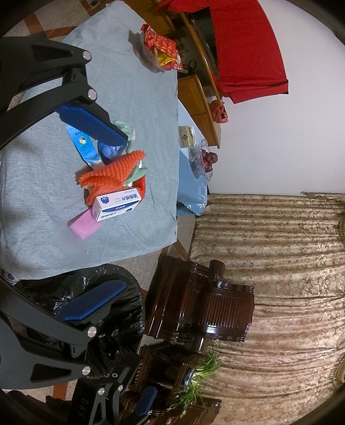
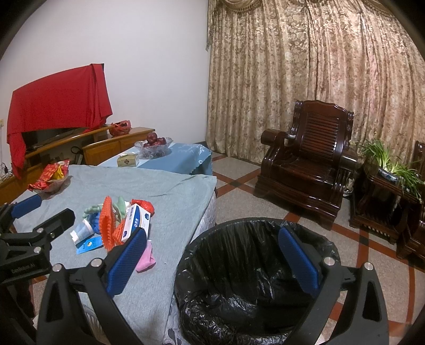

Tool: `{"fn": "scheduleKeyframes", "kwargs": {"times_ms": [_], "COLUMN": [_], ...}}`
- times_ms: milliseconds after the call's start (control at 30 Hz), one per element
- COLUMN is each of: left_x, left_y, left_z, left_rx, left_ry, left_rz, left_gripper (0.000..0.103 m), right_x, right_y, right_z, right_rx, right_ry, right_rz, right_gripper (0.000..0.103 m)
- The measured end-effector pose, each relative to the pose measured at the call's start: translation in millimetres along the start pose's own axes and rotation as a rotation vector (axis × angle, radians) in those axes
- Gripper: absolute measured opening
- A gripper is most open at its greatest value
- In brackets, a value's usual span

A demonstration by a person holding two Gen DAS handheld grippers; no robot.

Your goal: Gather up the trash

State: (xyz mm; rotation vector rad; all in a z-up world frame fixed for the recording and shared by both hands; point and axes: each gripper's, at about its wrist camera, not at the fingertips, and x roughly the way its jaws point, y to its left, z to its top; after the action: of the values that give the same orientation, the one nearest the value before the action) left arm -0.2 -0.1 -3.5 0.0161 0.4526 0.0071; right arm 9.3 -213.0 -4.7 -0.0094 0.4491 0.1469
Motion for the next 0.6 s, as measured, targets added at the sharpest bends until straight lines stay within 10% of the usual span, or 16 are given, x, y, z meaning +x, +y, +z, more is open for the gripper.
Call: {"fn": "scheduleKeyframes", "kwargs": {"times_ms": [600], "left_x": [18.6], "left_y": [14.0], "left_z": [-18.0], "left_rx": [-0.008], "left_ry": [0.002], "left_rz": [0.018], "left_gripper": [0.098], "right_x": [18.6], "right_y": [8.3], "right_z": [-6.8], "right_rx": [-0.011], "right_ry": [0.020], "right_rz": [0.007], "right_gripper": [0.097]}}
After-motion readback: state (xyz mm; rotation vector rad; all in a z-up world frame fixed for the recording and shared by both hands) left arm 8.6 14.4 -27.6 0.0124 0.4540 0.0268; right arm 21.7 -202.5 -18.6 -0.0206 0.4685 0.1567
